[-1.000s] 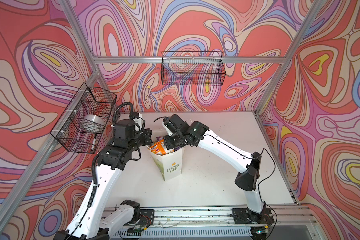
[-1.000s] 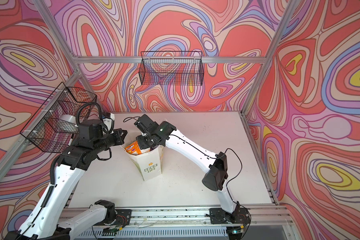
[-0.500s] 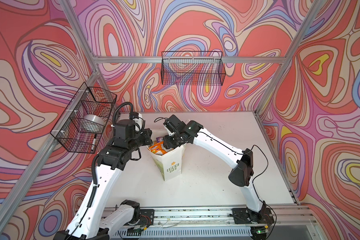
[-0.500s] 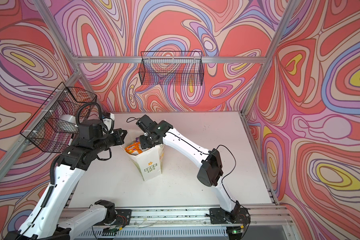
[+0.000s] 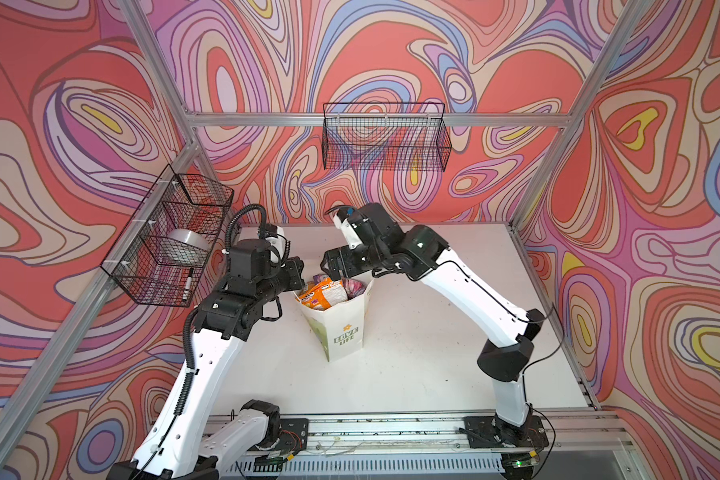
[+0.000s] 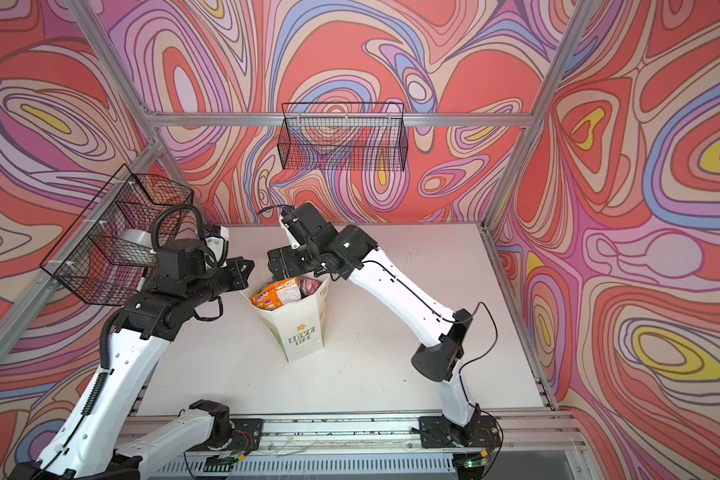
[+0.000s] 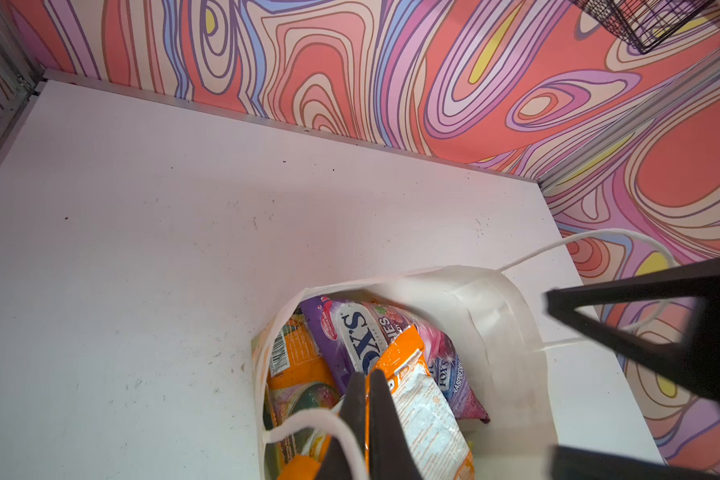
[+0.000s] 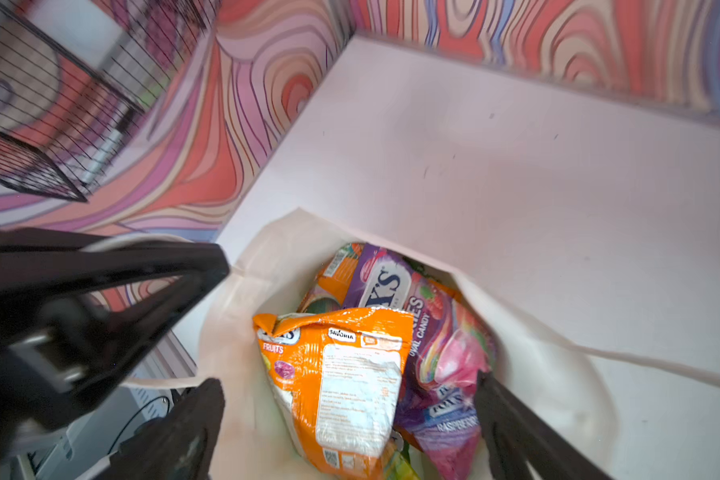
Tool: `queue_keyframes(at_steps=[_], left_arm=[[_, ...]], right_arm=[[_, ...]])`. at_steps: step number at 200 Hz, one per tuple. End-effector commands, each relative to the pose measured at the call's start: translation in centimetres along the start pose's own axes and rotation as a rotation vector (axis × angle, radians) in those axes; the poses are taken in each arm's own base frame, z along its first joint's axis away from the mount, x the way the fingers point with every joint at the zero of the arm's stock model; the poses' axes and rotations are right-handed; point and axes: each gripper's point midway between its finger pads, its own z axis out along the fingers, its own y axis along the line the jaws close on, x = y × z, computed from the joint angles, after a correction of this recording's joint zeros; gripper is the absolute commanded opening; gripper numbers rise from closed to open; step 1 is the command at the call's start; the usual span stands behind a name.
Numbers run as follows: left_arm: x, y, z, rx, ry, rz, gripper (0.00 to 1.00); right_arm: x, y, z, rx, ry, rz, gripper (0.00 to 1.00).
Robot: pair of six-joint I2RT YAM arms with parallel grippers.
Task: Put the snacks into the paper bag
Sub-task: 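Push the orange packet down into the bag and open the right gripper, then raise the right gripper out of the bag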
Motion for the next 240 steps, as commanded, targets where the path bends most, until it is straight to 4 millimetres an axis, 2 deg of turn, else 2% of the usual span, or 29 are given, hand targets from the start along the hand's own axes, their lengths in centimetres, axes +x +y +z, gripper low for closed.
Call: queue_keyframes(at_steps=[1,21,29,33,36,41,58,95,111,118,121,125,138,169,182,195,210,221,240], left_arm=[[-0.8,0.0,-0.4,-0.001,-0.033,-0.002,0.06],[-0.8,0.0,-0.5,0.001,-0.034,-0.002,0.06],[-0.8,-0.1,-0.5,0.003,-0.034,-0.003,0.06],[-0.9,-0.1,-0.6,0.004,-0.036,-0.003,0.06],[-0.9,-0.1,-0.6,0.003,-0.036,-0.003,0.06],[-0.8,-0.1,-0.6,0.005,-0.036,-0.003,0.06],[-0.9,-0.1,-0.7,0.003,-0.041,-0.001,0.06],[-0.8,0.0,-0.5,0.0,-0.036,-0.002,0.06],[-0.8,0.0,-0.6,0.001,-0.036,-0.001,0.06],[-0.9,0.0,-0.6,-0.002,-0.039,0.0,0.06],[-0.9,0.0,-0.7,-0.002,-0.041,0.0,0.06],[-0.9,0.1,-0.7,-0.004,-0.043,0.001,0.06],[-1.0,0.1,-0.8,-0.009,-0.048,0.005,0.06],[-1.1,0.4,-0.7,-0.023,-0.054,0.008,0.06],[-1.2,0.0,-0.4,-0.004,-0.042,-0.01,0.06],[-1.8,-1.5,-0.4,0.053,-0.012,-0.063,0.05],[-4.0,-4.3,-0.6,0.168,-0.02,-0.137,0.04],[-6.0,-7.1,-1.1,0.248,-0.039,-0.142,0.02],[-8.9,-12.6,-2.4,0.305,-0.086,-0.017,0.03]], right_arm=[[-3.1,-2.4,-5.6,0.132,-0.151,-0.022,0.98],[-3.9,-5.5,-7.9,0.214,-0.193,0.015,0.98],[-4.0,-7.0,-8.3,0.229,-0.197,0.048,0.98],[-3.7,-7.8,-7.7,0.235,-0.182,0.065,0.98],[-3.9,-8.1,-8.7,0.229,-0.199,0.08,0.98],[-3.7,-8.6,-8.6,0.218,-0.193,0.098,0.98],[-2.9,-9.6,-7.5,0.177,-0.171,0.145,0.98],[-0.6,-8.8,-3.2,0.083,-0.075,0.181,0.98],[0.1,-8.8,-1.2,0.072,-0.039,0.19,0.93],[0.1,-9.0,-0.9,0.078,-0.038,0.199,0.9],[0.1,-9.2,-1.0,0.083,-0.041,0.203,0.88],[0.6,-9.8,0.4,0.102,-0.017,0.214,0.85],[0.8,-10.8,1.1,0.134,-0.016,0.236,0.72],[0.4,-9.7,2.1,0.065,-0.001,0.226,0.01],[-0.2,-9.1,1.8,0.04,-0.004,0.207,0.0],[-1.3,-8.8,0.7,0.033,-0.037,0.191,0.0],[-2.9,-8.9,-1.2,0.03,-0.094,0.189,0.0],[-4.1,-9.3,-2.7,0.022,-0.133,0.196,0.0],[-5.6,-9.7,-4.8,0.001,-0.18,0.211,0.0]])
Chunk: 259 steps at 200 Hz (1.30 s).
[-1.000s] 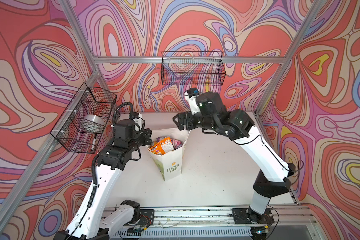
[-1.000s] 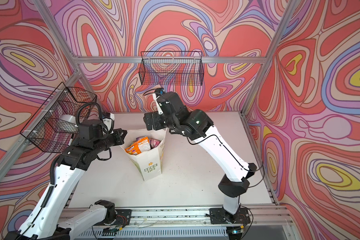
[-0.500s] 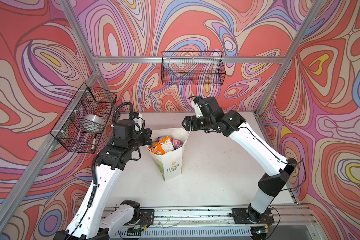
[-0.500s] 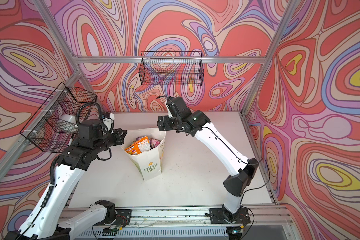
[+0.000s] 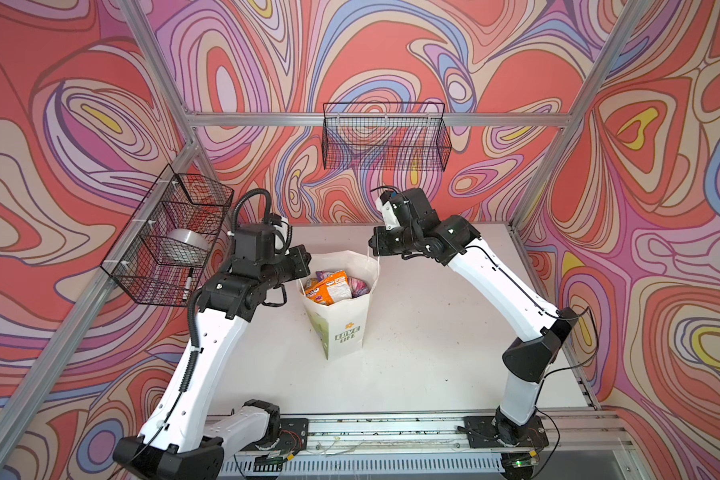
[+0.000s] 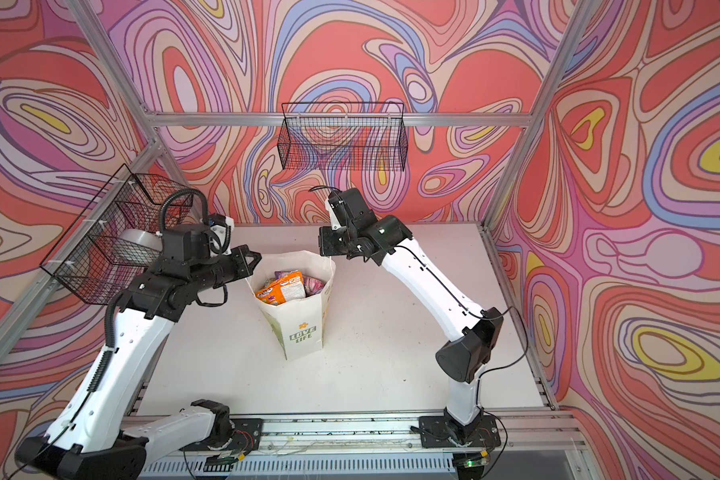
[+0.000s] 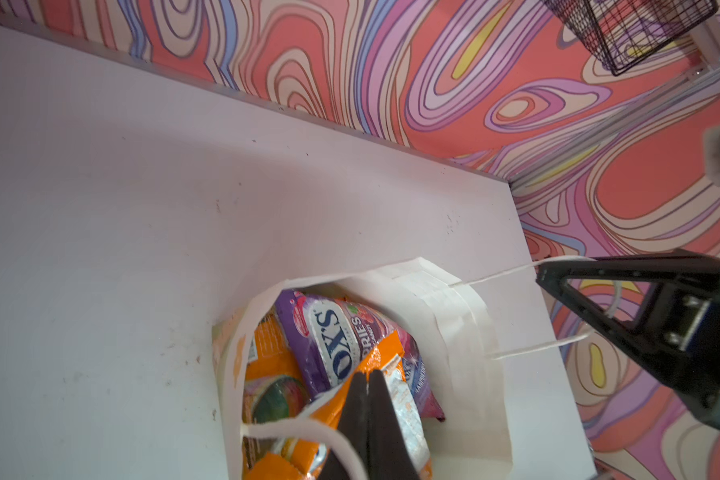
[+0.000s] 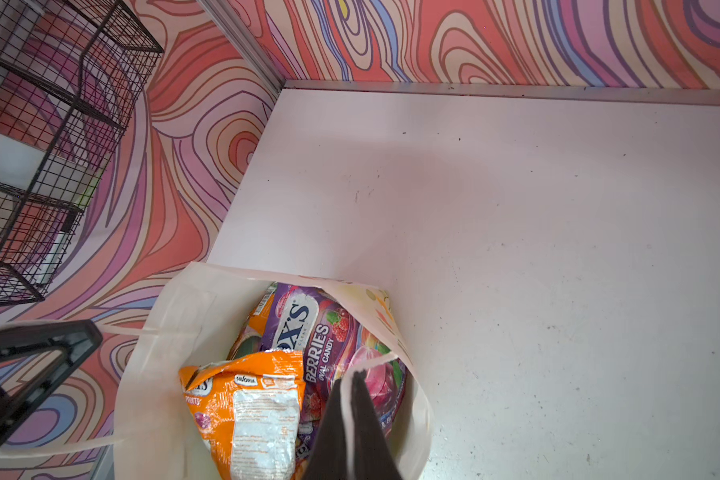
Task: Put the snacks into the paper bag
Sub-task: 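Raise the right gripper out of the bag, then release the bag handle with the left gripper while the right gripper withdraws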
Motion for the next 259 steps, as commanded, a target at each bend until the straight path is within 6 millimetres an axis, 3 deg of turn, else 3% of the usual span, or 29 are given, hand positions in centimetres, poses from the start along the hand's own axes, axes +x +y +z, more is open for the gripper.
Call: queue_keyframes(at_steps=[1,10,32,38,63,114,143,177,197,221,238,249,259], left_arm=[[-5.5,-9.5,-3.3,0.224,-0.157,0.101,0.03],[-6.5,-10.8,-3.3,0.225,-0.177,0.133,0.03],[-7.9,-9.9,-0.3,0.126,-0.178,0.126,0.03],[-8.1,-9.9,0.1,0.12,-0.172,0.125,0.03],[-8.4,-10.4,1.7,0.135,-0.162,0.113,0.03],[-5.5,-8.5,5.9,0.094,-0.065,0.073,0.03],[-4.3,-7.5,6.9,0.078,-0.043,0.055,0.03],[-3.9,-6.5,7.9,0.03,-0.029,0.068,0.18],[-4.5,-6.5,7.9,0.035,-0.039,0.061,0.34],[-5.6,-6.7,6.8,0.051,-0.052,0.057,0.59],[-6.0,-7.5,5.3,0.114,-0.028,0.049,0.77],[-6.1,-7.7,4.0,0.128,-0.01,0.063,0.99],[-5.7,-7.2,2.8,0.09,0.013,0.089,1.0]], right_arm=[[-4.9,1.2,-5.4,-0.086,-0.169,-0.004,0.0],[-5.5,0.9,-6.1,-0.091,-0.188,0.006,0.0],[-6.5,-0.4,-6.6,-0.099,-0.206,0.047,0.0],[-6.9,-0.2,-8.3,-0.109,-0.237,0.044,0.0],[-7.4,-1.8,-8.9,-0.084,-0.251,0.061,0.0],[-5.9,-4.9,-7.3,-0.038,-0.214,0.099,0.0],[-4.6,-7.1,-5.4,0.0,-0.179,0.138,0.0],[-3.9,-8.6,-4.4,0.037,-0.157,0.165,0.0],[-4.3,-8.5,-5.1,0.04,-0.181,0.161,0.25],[-5.0,-8.4,-6.6,0.062,-0.21,0.164,0.72],[-5.3,-9.2,-8.4,0.13,-0.246,0.192,0.97],[-5.4,-10.0,-9.7,0.187,-0.275,0.215,0.98],[-5.6,-10.7,-11.0,0.234,-0.309,0.231,0.98]])
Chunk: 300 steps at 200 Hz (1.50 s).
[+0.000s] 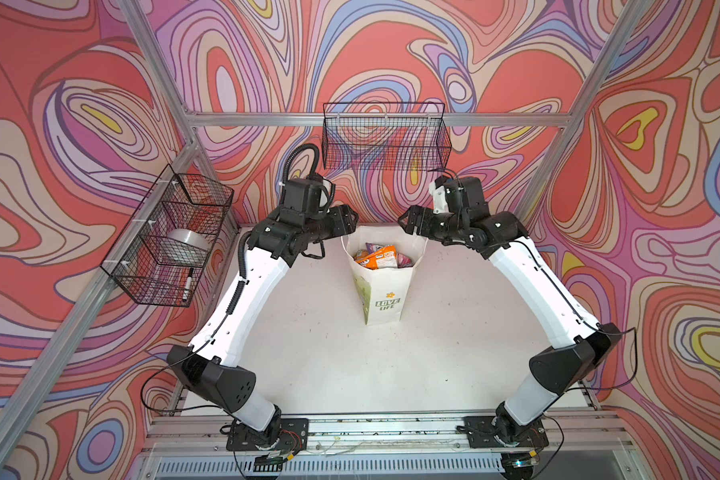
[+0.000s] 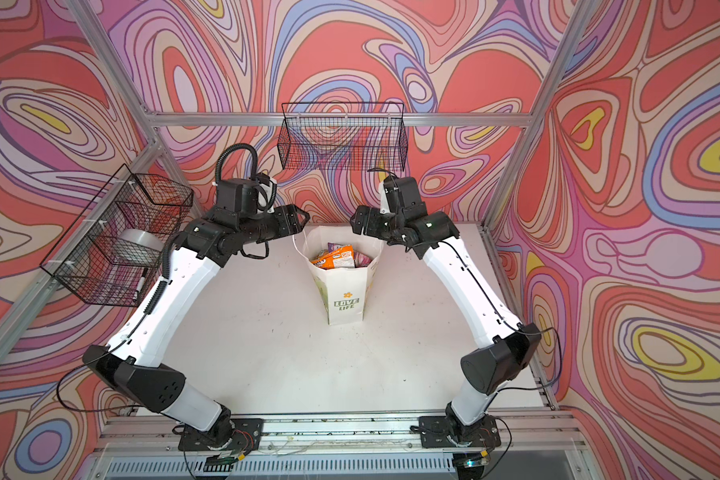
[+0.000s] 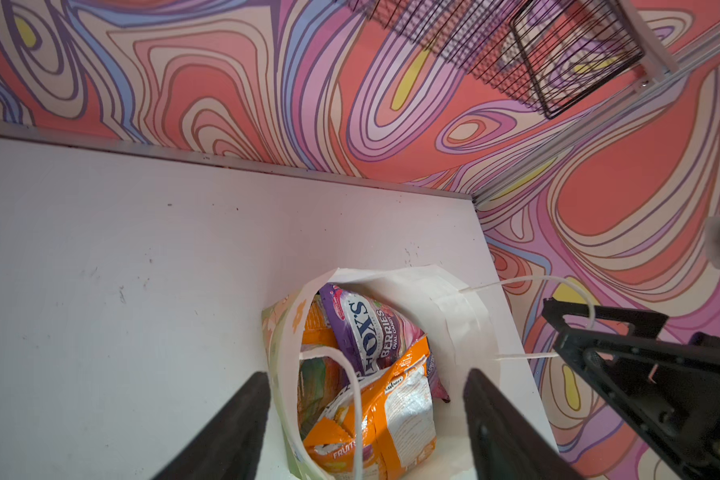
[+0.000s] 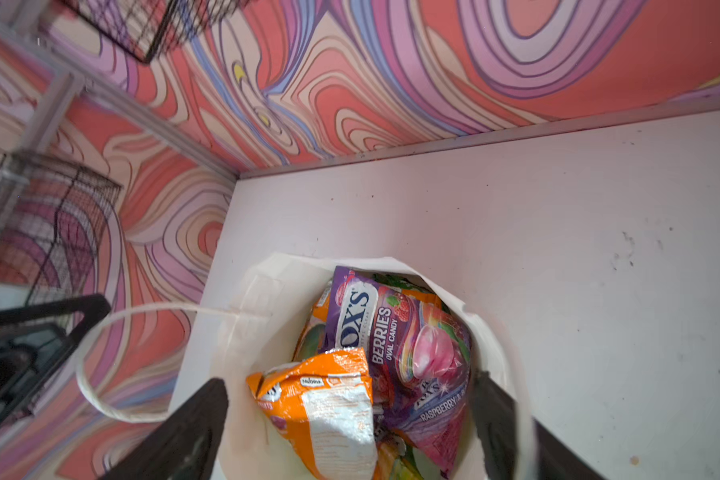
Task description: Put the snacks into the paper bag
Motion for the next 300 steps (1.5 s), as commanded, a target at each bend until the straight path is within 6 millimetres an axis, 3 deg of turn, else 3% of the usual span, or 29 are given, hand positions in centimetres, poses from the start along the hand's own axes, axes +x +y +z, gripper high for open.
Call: queue_keyframes(at_steps=[1,24,35,53,77,95,110,138,158,184,220,238,259,300], left_arm=[[0.0,-0.8,-3.8,0.019,0.037,0.034,1.0],[1.9,3.1,-6.0,-0.187,0.089,0.071,1.0],[2.3,5.0,-8.1,-0.286,0.065,0.084,1.0],[3.2,6.5,-11.0,-0.314,-0.039,0.094,1.0],[4.9,9.1,-13.6,-0.33,-0.243,0.112,1.0],[7.2,13.3,-14.1,-0.43,-0.388,0.105,1.0],[9.7,16.4,-13.0,-0.479,-0.486,0.121,1.0],[12.7,23.4,-12.5,-0.768,-0.607,0.012,1.0],[14.0,26.6,-10.9,-0.936,-0.581,0.087,1.0],[14.9,29.7,-8.9,-1.007,-0.578,0.13,1.0],[16.5,31.7,-4.7,-0.965,-0.548,0.243,1.0],[16.1,31.0,-3.7,-0.885,-0.618,0.318,1.0],[16.0,31.6,-3.0,-0.851,-0.648,0.326,1.0],[16.2,31.4,1.0,-0.705,-0.46,0.373,1.0]], right_arm=[[-2.5,-1.4,-4.6,0.107,-0.128,0.036,0.98],[-3.3,-3.2,-7.2,0.221,-0.198,0.048,0.98],[-3.7,-4.2,-8.6,0.278,-0.234,0.04,0.98],[-3.8,-6.0,-11.2,0.364,-0.318,0.012,0.98],[-2.2,-9.9,-13.6,0.496,-0.437,-0.023,0.98],[0.7,-13.8,-12.4,0.593,-0.519,-0.077,0.98],[2.9,-15.8,-10.5,0.593,-0.589,-0.164,0.98],[7.2,-22.9,-6.0,0.69,-0.543,-0.218,0.98],[9.4,-27.9,-3.1,0.722,-0.49,-0.177,0.99],[10.3,-30.8,-0.3,0.712,-0.482,-0.165,0.99],[11.0,-32.5,2.3,0.71,-0.508,-0.215,0.98],[11.2,-32.2,3.6,0.65,-0.508,-0.276,0.98],[11.5,-33.0,4.4,0.646,-0.516,-0.275,0.98],[12.1,-34.1,5.1,0.585,-0.49,-0.237,0.98]])
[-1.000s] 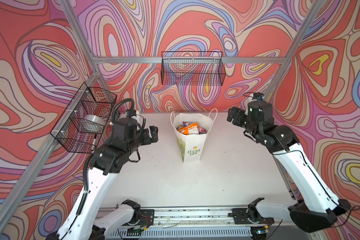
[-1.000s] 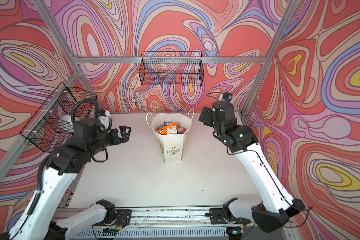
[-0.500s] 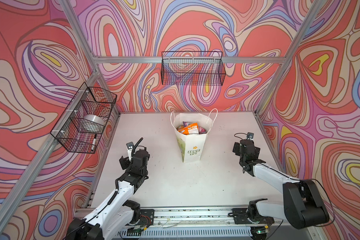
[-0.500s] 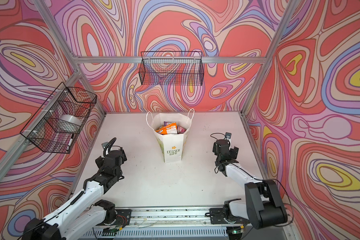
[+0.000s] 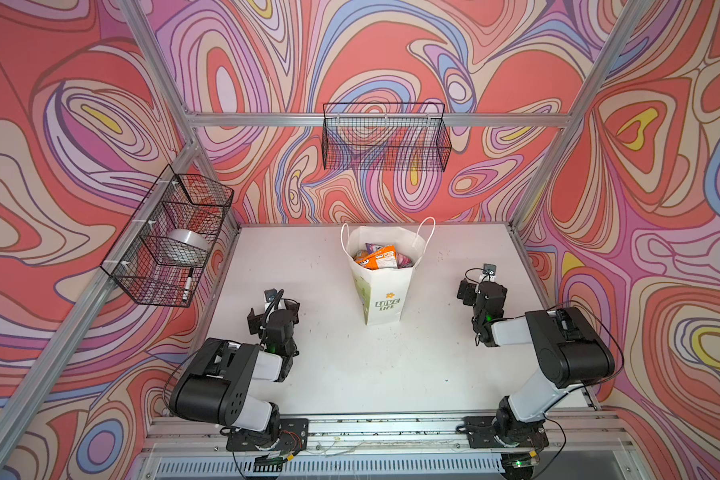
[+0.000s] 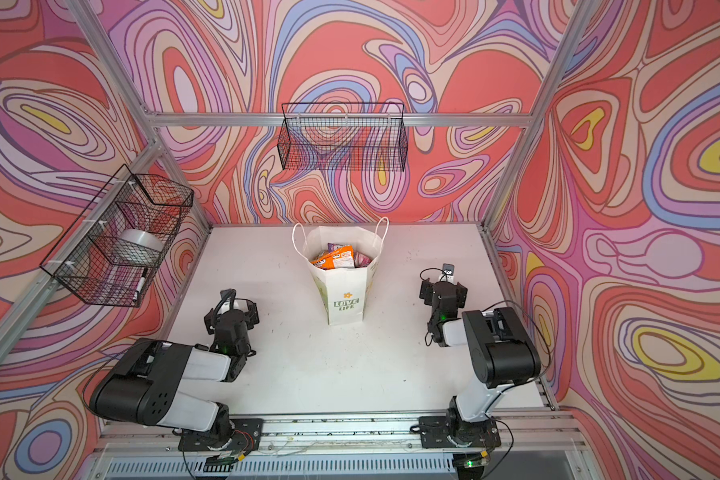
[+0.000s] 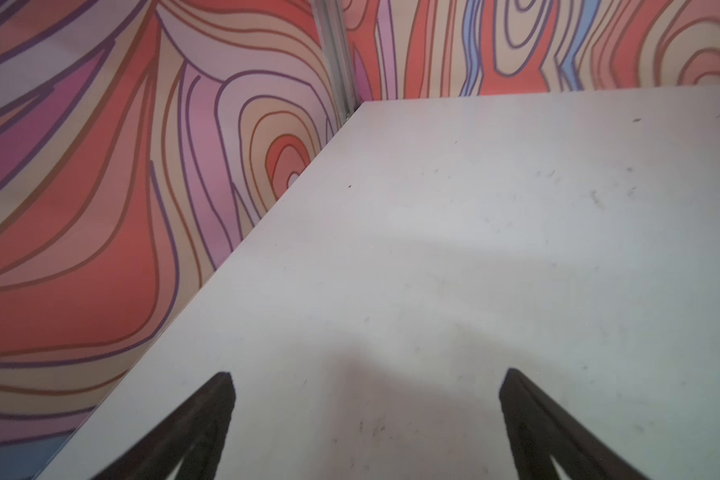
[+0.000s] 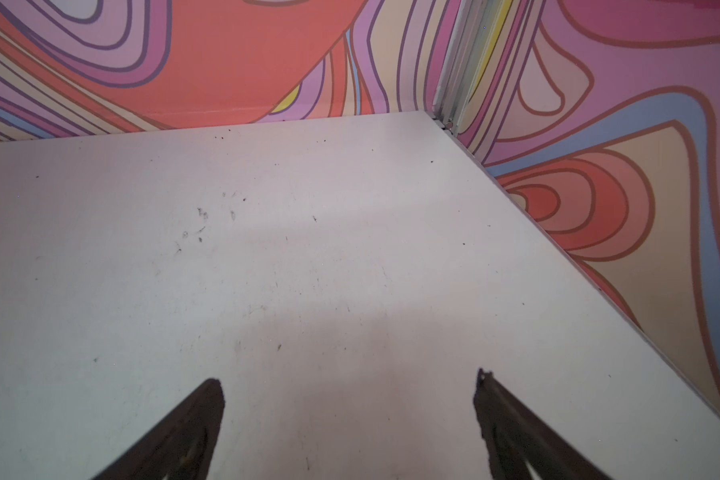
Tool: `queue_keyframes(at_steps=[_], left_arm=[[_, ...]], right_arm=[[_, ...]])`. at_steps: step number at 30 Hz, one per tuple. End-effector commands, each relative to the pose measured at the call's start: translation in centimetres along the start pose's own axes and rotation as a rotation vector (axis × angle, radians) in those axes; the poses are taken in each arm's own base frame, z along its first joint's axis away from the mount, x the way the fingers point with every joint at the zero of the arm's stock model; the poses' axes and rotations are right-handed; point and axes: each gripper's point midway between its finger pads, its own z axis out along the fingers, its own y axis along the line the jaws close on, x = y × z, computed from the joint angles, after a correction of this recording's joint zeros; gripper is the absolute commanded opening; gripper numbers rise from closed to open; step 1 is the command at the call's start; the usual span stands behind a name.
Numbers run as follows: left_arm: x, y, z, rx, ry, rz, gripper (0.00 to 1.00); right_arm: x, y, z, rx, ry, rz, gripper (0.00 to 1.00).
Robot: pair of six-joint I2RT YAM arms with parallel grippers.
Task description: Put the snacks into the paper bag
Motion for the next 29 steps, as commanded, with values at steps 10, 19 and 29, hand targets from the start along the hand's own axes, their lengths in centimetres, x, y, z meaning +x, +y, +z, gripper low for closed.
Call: queue_keyframes(at_steps=[10,19,29], left_arm=[[-0.5,-3.0,3.5,0.221,0.092,-0.055,1.0],[-0.9,-5.3,3.1,0.352,0.079,0.005,1.0],[-0.8,-5.5,3.1,0.382,0.085,-0.004,1.0]], right_arm=[[-0.6,0.2,0.4,-0.042,-0.066,0.037,0.98],[-1.0,0.2,0.0,-0.048,-0.085,0.03,0.98],[-0.8,0.3,0.1,-0.051,-0.077,0.029,0.99]])
